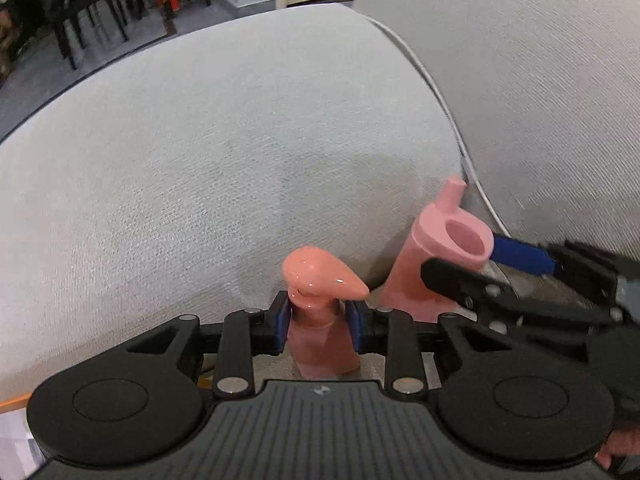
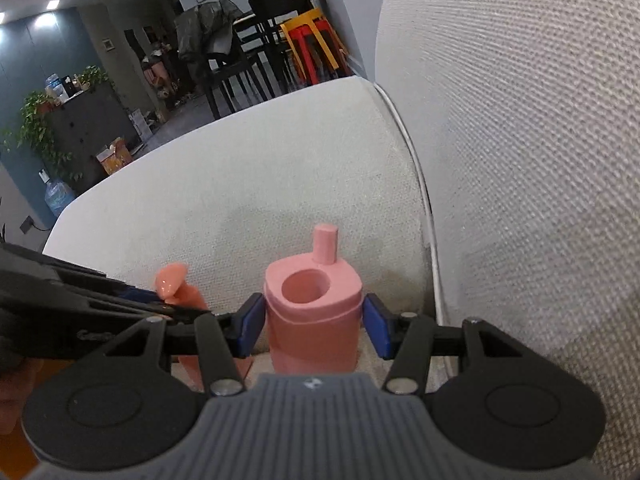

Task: Organize rigid objects
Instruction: 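Grasp the pink pump bottle with the left gripper while the right grasps the pink cup, then carry the pump bottle and pink cup over the orange box with both grippers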

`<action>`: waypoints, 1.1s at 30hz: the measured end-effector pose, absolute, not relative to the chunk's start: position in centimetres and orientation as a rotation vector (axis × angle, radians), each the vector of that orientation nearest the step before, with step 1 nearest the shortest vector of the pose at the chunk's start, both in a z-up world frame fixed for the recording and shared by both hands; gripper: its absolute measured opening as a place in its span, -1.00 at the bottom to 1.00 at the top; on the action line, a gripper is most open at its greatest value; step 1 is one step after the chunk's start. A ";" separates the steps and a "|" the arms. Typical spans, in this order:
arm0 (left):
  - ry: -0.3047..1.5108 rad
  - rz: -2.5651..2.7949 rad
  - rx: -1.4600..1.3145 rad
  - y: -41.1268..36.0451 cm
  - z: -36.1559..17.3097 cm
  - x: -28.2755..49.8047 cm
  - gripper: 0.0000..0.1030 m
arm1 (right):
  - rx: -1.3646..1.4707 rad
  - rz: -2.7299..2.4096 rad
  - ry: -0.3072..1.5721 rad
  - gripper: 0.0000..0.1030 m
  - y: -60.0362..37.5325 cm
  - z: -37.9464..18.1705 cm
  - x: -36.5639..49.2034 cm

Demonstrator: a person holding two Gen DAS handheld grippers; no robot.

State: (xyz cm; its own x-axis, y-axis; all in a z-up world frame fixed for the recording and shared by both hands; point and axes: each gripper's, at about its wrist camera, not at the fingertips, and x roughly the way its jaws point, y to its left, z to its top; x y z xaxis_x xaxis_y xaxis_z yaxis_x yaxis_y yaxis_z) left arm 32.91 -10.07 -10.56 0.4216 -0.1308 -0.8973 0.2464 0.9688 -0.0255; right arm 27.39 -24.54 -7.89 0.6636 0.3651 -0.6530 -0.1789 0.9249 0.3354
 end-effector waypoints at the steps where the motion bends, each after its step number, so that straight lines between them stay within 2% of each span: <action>1: 1.113 -0.225 0.102 -9.8 -10.6 33.2 -0.35 | 0.245 0.311 0.785 0.04 -24.5 -8.0 27.4; 6: 1.104 -0.198 0.053 -8.8 -10.3 33.6 -0.38 | 0.230 0.313 0.775 0.04 -24.3 -8.1 27.4; 13: 1.049 -0.184 -0.011 -7.3 -8.5 29.8 -0.44 | 0.273 0.330 0.737 0.03 -25.1 -7.8 26.7; 18: 1.002 -0.193 -0.049 -6.3 -5.9 27.3 -0.44 | 0.203 0.348 0.669 0.03 -24.8 -7.1 24.0; 26: 0.887 -0.234 -0.105 -3.6 0.1 21.8 -0.44 | 0.186 0.406 0.640 0.03 -23.7 -2.4 20.6; 33: 0.830 -0.206 -0.140 3.0 3.5 16.8 -0.44 | 0.152 0.610 0.609 0.03 -20.3 3.9 16.9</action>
